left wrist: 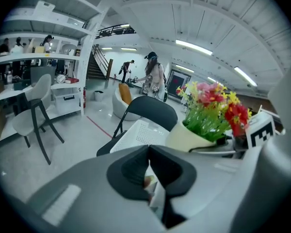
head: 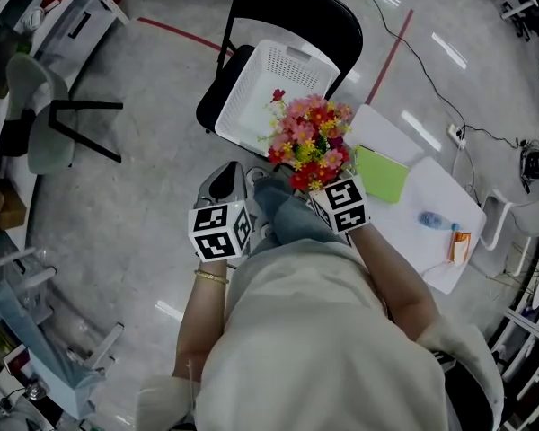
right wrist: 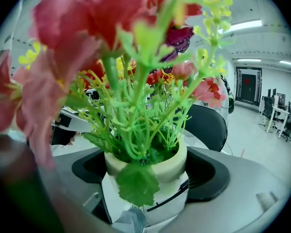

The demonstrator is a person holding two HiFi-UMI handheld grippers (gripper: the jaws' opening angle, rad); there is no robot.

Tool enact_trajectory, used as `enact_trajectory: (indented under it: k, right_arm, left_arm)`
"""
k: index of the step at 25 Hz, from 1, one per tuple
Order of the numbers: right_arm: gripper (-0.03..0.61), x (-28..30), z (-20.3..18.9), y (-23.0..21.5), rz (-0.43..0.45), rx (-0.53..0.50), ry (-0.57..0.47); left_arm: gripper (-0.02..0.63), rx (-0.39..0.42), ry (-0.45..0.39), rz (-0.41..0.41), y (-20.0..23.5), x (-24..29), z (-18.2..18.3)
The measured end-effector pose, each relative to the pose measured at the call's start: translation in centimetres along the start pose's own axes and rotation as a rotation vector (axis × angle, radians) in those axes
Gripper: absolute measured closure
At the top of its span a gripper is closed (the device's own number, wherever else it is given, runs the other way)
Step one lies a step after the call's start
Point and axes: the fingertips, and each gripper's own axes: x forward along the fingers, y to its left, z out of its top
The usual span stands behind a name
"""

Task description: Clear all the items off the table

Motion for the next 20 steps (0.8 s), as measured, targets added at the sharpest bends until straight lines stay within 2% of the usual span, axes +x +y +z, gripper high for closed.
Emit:
enact_trajectory:
  k: [12, 20]
  right_arm:
    - [0.094, 7.9, -0.3, -1.4, 0.044, -0.018, 0.053]
    - [0.094, 12.8, -2.2, -2.0, 0.067, -0.018, 0.089]
  left_arm:
    - [0.604, -0.006, 0.062, -0.005, 3.0, 6.1, 1.6]
    - [0.604, -0.011, 0.095, -0.007, 4.6, 9.3, 0.9]
